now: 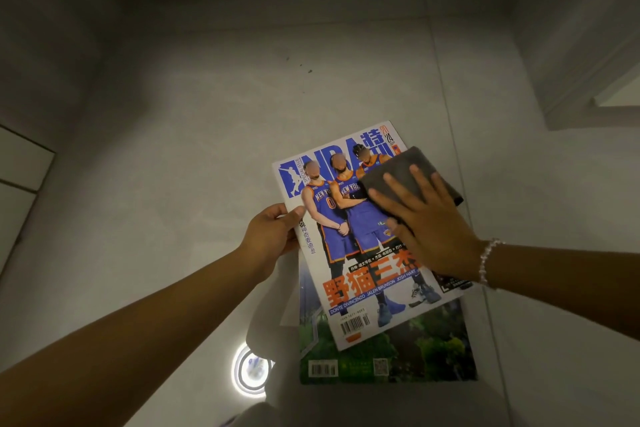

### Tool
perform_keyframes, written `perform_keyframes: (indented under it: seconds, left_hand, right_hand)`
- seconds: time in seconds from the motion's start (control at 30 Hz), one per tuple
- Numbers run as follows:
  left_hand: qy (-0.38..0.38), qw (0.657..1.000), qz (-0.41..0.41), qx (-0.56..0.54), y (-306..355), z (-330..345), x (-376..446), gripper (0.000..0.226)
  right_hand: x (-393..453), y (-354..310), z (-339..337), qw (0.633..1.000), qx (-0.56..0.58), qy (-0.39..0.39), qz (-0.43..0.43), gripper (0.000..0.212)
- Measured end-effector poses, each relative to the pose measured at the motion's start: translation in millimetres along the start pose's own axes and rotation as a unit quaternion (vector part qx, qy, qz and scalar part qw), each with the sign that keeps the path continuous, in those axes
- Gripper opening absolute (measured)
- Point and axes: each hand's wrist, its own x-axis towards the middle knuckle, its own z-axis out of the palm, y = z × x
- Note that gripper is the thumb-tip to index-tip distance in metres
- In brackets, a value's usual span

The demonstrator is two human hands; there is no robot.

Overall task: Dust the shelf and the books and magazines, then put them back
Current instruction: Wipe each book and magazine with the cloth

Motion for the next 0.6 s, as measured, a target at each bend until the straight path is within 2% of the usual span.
perform_keyframes:
  seconds: [0.17,0.27,0.33,0.43,0.53,0.6]
  left_hand:
    - [0.011,1.0,-0.004,0.009,1,0,1,0.006]
    - [0.013,1.0,-0.002,0.016,0,2,1,0.012]
    - [0.011,1.0,-0.003,0.016,0,1,1,0.013]
    - [0.006,1.0,-0.004,0.016,1,0,0,0.01]
    - [0.007,1.0,-0.006,0.011,2,1,-1,0.012]
    - [0.013,1.0,-0.011,0.01,3,2,-2,0.015]
  right_hand:
    - [-57,-39,8,0.984,-0.015,-0.018,-0.175,0.048]
    - [-63,-28,0,0.966,-0.02,-0.03,-0.257,0.047]
    - [-51,-5,-5,0.969,-0.041,-0.024,-0.242,0.046]
    - [-39,23,-10,0.986,-0.04,-0.025,-0.161,0.048]
    - [-46,19,-4,0.994,-0.028,-0.024,-0.101,0.05]
    - [-54,0,-2,0.995,-0.022,-0.022,-0.094,0.05]
